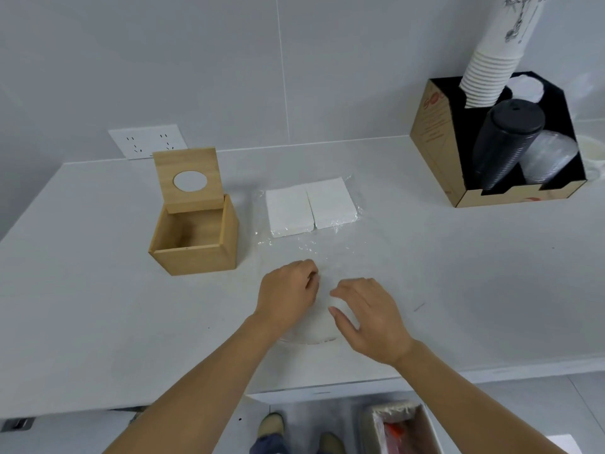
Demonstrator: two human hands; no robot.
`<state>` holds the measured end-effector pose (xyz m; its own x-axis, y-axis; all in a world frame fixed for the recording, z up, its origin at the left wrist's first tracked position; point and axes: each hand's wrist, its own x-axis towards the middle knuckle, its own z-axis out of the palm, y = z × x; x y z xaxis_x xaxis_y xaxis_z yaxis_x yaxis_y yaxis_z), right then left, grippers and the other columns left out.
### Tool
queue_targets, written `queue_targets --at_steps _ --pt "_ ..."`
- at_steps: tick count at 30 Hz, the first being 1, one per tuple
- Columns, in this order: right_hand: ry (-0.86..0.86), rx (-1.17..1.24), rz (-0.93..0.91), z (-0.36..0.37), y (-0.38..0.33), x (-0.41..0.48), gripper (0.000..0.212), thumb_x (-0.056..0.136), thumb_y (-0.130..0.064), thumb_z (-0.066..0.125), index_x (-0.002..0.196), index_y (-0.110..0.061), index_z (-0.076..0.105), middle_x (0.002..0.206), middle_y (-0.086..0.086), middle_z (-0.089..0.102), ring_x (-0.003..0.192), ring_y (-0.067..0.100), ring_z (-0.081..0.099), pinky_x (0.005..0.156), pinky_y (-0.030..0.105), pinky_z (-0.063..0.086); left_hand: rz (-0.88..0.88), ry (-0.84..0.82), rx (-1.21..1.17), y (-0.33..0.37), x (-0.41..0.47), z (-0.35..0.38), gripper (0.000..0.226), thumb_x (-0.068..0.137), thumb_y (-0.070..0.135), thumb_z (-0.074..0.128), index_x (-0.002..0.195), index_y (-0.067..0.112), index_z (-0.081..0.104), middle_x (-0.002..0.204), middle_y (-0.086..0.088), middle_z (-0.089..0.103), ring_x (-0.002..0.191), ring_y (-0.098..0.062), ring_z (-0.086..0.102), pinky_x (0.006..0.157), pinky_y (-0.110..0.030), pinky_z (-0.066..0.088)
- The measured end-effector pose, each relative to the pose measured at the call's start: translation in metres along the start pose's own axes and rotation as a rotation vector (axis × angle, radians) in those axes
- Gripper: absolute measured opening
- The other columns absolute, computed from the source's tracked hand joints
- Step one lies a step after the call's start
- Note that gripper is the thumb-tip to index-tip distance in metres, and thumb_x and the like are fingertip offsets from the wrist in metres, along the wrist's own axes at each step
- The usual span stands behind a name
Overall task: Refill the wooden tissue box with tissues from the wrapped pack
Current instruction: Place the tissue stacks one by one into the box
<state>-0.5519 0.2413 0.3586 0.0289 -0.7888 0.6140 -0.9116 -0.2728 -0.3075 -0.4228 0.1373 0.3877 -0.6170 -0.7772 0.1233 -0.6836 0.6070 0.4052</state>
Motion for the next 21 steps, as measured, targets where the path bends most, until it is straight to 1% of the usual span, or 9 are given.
queue_targets --at_steps 4,9,13,14,16,17,18,19,21 --pt "-0.120 -0.044 -0.031 0.009 -0.001 -0.005 0.014 0.082 -0.012 0.055 0.090 -0.007 0.066 0.087 0.008 0.067 0.074 0.021 0.058 0.066 0.029 0.047 -0.030 0.041 -0.046 0.005 0.008 -0.007 0.020 0.095 0.023 0.048 0.095 0.012 0.064 0.090 0.000 0.068 0.081 -0.021 0.062 0.069 -0.032 0.046" --pt "-0.324 -0.047 0.241 0.023 0.002 0.009 0.025 0.080 -0.016 0.045 0.088 -0.007 0.067 0.085 0.004 0.066 0.067 0.021 0.060 0.066 0.021 0.037 0.022 0.016 -0.094 0.011 0.010 -0.012 0.017 0.092 0.022 0.051 0.091 0.014 0.065 0.089 0.003 0.069 0.082 -0.019 0.062 0.073 -0.034 0.050" --pt "-0.390 -0.028 0.456 0.035 0.008 0.026 0.042 0.074 -0.024 0.032 0.087 -0.003 0.066 0.082 0.010 0.062 0.070 0.029 0.061 0.062 0.037 0.052 0.103 0.017 -0.081 0.012 0.010 -0.010 0.026 0.092 0.030 0.047 0.084 0.012 0.064 0.083 0.001 0.069 0.077 -0.020 0.062 0.066 -0.034 0.049" --pt "-0.396 -0.041 0.486 0.038 0.008 0.030 0.047 0.074 -0.026 0.030 0.091 -0.002 0.066 0.086 0.011 0.063 0.076 0.032 0.062 0.066 0.039 0.051 0.133 0.032 -0.075 0.012 0.010 -0.010 0.031 0.090 0.032 0.044 0.079 0.011 0.064 0.078 0.001 0.068 0.073 -0.021 0.062 0.061 -0.033 0.049" --pt "-0.414 -0.064 0.548 0.039 0.004 0.040 0.048 0.083 -0.026 0.033 0.115 -0.002 0.060 0.115 0.015 0.061 0.109 0.035 0.057 0.091 0.042 0.042 0.206 0.075 -0.044 0.011 0.011 -0.010 0.034 0.085 0.034 0.041 0.069 0.012 0.062 0.065 0.002 0.064 0.060 -0.021 0.060 0.049 -0.028 0.042" --pt "-0.431 -0.080 0.563 0.041 0.004 0.043 0.047 0.089 -0.023 0.038 0.130 -0.004 0.050 0.134 0.015 0.050 0.129 0.031 0.043 0.103 0.039 0.030 0.239 0.104 -0.028 0.010 0.012 -0.010 0.033 0.084 0.032 0.042 0.065 0.013 0.061 0.059 0.003 0.062 0.054 -0.021 0.058 0.045 -0.024 0.038" --pt "-0.455 -0.086 0.558 0.042 0.006 0.045 0.051 0.092 -0.023 0.040 0.141 -0.009 0.037 0.147 0.013 0.036 0.140 0.024 0.026 0.109 0.033 0.017 0.275 0.131 -0.015 0.010 0.012 -0.011 0.031 0.082 0.030 0.043 0.062 0.014 0.061 0.055 0.003 0.059 0.049 -0.020 0.056 0.043 -0.022 0.034" --pt "-0.502 -0.104 0.553 0.044 0.009 0.047 0.055 0.094 -0.025 0.040 0.146 -0.014 0.025 0.154 0.009 0.023 0.144 0.019 0.014 0.110 0.029 0.010 0.320 0.150 0.002 0.009 0.013 -0.013 0.030 0.081 0.028 0.045 0.060 0.014 0.060 0.053 0.003 0.057 0.046 -0.020 0.054 0.043 -0.020 0.032" --pt "-0.578 -0.139 0.545 0.050 0.015 0.052 0.059 0.095 -0.031 0.036 0.149 -0.020 0.014 0.157 0.004 0.012 0.146 0.015 0.004 0.112 0.028 0.006 0.413 0.174 0.034 0.005 0.014 -0.014 0.029 0.081 0.028 0.048 0.057 0.014 0.060 0.051 0.002 0.056 0.043 -0.021 0.051 0.045 -0.019 0.031"
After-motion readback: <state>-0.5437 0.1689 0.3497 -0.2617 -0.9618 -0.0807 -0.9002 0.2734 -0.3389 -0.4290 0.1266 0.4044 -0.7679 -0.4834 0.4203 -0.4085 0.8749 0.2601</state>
